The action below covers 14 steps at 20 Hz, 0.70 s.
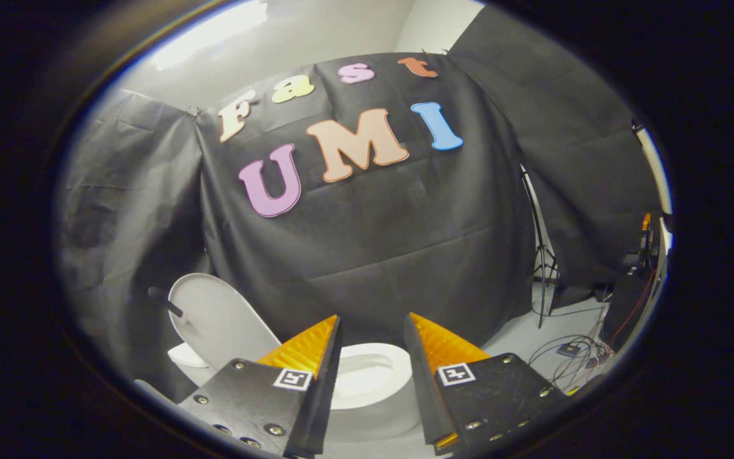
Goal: Open the toilet lid.
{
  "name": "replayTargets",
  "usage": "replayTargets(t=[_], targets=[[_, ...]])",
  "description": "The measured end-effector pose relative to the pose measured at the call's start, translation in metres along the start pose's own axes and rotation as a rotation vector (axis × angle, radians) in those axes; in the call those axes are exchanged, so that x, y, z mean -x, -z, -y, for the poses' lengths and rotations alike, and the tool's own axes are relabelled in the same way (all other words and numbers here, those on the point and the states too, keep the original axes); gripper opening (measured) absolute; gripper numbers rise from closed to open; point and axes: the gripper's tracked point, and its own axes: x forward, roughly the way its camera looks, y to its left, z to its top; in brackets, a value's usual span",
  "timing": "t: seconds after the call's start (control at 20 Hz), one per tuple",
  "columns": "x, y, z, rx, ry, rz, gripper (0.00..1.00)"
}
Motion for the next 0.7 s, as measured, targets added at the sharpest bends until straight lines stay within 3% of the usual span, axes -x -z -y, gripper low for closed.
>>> replayTargets(t=[0.7], targets=[[-0.0019,0.0058,-0.0021,-0.041,-0.031,-0.007,0.57]])
